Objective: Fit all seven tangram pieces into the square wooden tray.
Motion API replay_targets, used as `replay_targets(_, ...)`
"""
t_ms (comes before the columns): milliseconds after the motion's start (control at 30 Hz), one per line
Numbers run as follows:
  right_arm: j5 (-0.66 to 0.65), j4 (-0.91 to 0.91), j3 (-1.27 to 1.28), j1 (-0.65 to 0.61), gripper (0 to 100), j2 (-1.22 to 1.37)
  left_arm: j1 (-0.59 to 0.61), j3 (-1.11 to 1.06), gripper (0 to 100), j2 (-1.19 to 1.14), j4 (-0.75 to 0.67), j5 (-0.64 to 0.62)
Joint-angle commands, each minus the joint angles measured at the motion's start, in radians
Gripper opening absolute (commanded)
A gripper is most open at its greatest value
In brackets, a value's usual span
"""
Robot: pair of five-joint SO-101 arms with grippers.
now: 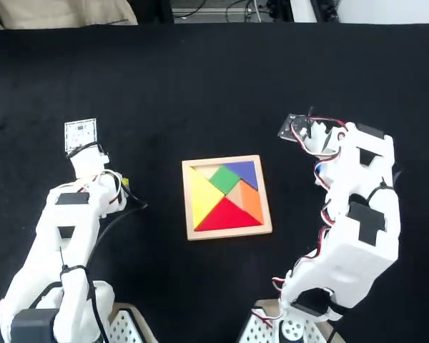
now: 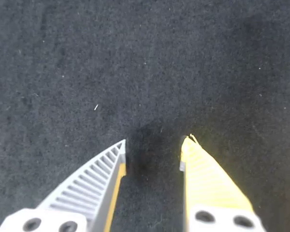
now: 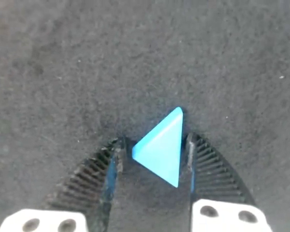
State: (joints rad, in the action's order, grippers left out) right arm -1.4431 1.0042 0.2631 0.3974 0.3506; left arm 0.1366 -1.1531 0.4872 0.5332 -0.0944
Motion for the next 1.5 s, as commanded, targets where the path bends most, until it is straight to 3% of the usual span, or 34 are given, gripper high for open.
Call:
replay_targets(0,-0.011,-0.026,-0.018,-0.006,17.7,0.030,0.007,0.036,19,-0.002,-0.018,-0.006)
replay_targets(167,-0.011,-0.026,-0.031,0.000,11.2,0.035,0.007,0.036,19,-0.002,-0.018,-0.006)
replay_targets(433,-0.008,-0.014,-0.051,-0.002,10.6,0.010,0.005,0.036,19,-0.002,-0.018,-0.006)
replay_targets(733,-0.006,0.209,-0.084,-0.071,10.6,-0.242,0.001,0.038,19,-0.002,-0.018,-0.006)
replay_targets(900,0.008,0.315,-0.087,-0.215,10.6,-0.320,0.001,0.038,19,-0.002,-0.018,-0.006)
replay_targets(1233,0.230,0.336,-0.082,-0.677,10.6,-0.355,0.001,0.038,19,-0.002,-0.018,-0.006)
replay_targets(1467,0.258,0.270,-0.088,-0.793,10.6,-0.257,0.001,0.038,19,-0.002,-0.018,-0.006)
